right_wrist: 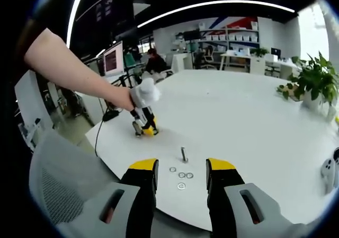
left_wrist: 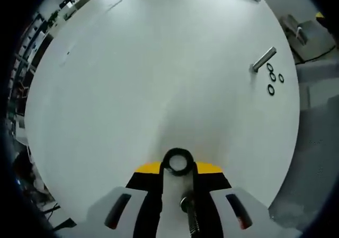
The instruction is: Place the washer onto the threaded stud by aligning its center hole with the stud, sliding it down to the base, and recovering from edge contact or off-axis alignment until the washer reaches the visible bottom stop.
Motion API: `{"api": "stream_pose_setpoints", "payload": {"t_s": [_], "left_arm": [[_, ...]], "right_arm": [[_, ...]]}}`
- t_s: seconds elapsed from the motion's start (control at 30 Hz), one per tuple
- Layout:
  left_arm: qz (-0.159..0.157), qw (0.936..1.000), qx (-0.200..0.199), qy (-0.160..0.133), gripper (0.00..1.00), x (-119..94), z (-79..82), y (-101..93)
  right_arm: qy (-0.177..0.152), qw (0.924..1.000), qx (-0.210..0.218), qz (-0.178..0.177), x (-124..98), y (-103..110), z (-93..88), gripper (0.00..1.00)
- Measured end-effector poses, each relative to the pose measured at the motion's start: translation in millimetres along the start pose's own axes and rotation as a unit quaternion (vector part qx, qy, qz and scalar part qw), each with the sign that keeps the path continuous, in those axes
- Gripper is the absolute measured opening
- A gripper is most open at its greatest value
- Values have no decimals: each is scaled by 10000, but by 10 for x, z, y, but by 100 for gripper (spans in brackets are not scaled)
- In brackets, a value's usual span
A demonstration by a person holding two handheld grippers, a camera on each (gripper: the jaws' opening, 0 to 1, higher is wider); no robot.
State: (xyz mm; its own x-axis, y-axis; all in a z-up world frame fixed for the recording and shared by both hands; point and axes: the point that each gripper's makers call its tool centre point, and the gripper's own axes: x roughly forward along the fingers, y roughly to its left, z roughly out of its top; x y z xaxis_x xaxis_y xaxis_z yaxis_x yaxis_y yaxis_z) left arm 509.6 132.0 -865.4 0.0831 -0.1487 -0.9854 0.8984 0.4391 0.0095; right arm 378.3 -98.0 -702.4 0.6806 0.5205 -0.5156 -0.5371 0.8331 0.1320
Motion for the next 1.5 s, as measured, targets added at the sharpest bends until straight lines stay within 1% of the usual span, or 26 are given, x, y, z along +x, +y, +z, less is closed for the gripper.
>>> {"api": "stream_pose_setpoints", "payload": {"t_s": [0.1, 0.27, 0.53, 0.63, 0.83, 1.03, 1.13, 1.23, 1.4, 1.5], "left_arm": [[-5, 10000, -29, -60, 19, -17, 30, -6], [50, 9998, -16, -175, 19, -78, 84, 50], [181, 9993, -13, -323, 19, -336, 85, 114], [195, 9994, 10, -295, 19, -426, 33, 119], [202, 9994, -14, -291, 19, -608, -22, 121], [172, 9997, -14, -181, 19, -782, -143, 77], [166, 9997, -35, -166, 19, -868, -186, 16], [155, 9998, -14, -121, 19, -884, -233, -8], [68, 9999, 94, 47, 19, -900, -354, -131], [44, 9999, 116, 90, 19, -903, -400, -188]], "right_arm": [[-8, 10000, 20, -17, -4, -8, 1, 38], [-20, 10000, 17, -6, -2, -3, 6, 38], [-8, 10000, 22, 35, 5, 13, 5, 38], [-12, 10000, 21, 60, 7, 21, 7, 38], [-15, 10000, 9, 83, 8, 29, 10, 38], [4, 9999, -52, 119, 13, 51, 8, 38], [-1, 9999, -67, 144, 14, 61, 12, 38], [-8, 9998, -72, 161, 15, 67, 17, 38], [-7, 9997, -101, 201, 15, 91, 19, 38], [-13, 9997, -101, 203, 15, 90, 22, 38]]}}
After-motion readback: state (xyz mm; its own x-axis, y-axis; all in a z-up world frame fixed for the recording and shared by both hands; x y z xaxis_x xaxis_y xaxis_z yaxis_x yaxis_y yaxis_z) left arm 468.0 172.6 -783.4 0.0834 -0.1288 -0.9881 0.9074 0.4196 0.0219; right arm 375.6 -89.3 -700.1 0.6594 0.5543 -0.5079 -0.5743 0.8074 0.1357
